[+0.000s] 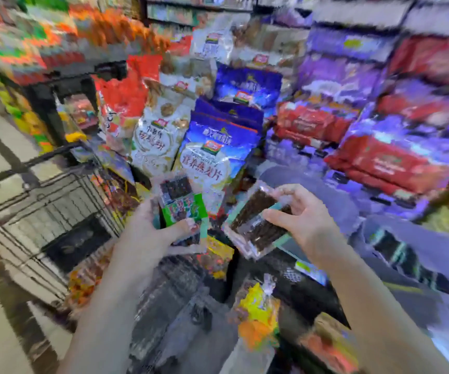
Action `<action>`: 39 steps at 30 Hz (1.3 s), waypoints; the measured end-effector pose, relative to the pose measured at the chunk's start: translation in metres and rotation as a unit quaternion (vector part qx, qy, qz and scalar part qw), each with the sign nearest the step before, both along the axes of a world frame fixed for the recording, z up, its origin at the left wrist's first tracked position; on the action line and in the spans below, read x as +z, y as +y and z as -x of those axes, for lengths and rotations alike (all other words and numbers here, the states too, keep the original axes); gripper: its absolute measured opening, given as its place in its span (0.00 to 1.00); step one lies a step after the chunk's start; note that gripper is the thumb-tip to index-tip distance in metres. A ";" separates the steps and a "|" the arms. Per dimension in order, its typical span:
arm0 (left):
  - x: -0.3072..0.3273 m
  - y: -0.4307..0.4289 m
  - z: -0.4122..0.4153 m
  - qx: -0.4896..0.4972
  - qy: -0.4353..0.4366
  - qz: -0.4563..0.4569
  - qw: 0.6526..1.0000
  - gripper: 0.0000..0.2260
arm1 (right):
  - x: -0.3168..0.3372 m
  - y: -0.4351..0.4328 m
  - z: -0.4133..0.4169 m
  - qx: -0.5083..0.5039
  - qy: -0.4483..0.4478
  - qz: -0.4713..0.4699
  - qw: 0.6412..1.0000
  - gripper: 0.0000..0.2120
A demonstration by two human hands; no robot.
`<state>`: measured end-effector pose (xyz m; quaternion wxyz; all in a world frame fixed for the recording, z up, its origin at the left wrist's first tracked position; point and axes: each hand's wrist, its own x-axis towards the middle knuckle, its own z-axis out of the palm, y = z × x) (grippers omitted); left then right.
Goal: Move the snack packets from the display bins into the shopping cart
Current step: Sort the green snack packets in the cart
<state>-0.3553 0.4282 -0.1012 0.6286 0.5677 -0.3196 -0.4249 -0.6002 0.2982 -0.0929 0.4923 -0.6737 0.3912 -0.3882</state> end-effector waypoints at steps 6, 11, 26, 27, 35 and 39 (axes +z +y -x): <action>-0.003 -0.060 0.112 -0.094 -0.009 0.013 0.995 0.18 | 0.009 0.015 0.149 -0.099 0.007 -0.008 0.995 0.13; -0.003 -0.092 0.225 -0.180 -0.020 0.009 0.983 0.18 | 0.013 0.024 0.263 -0.160 0.024 -0.015 0.987 0.13; -0.005 -0.175 0.403 -0.269 -0.120 -0.046 0.955 0.17 | -0.013 -0.030 0.416 -0.223 0.029 -0.040 0.973 0.13; -0.008 -0.183 0.405 -0.270 -0.118 -0.055 0.954 0.17 | -0.017 -0.038 0.416 -0.224 0.033 -0.042 0.973 0.13; -0.042 -0.256 0.409 -0.276 -0.227 -0.118 0.927 0.22 | -0.057 -0.109 0.415 -0.257 0.131 -0.069 0.955 0.15; -0.063 -0.281 0.408 -0.279 -0.291 -0.151 0.903 0.19 | -0.077 -0.131 0.408 -0.249 0.176 -0.100 0.947 0.16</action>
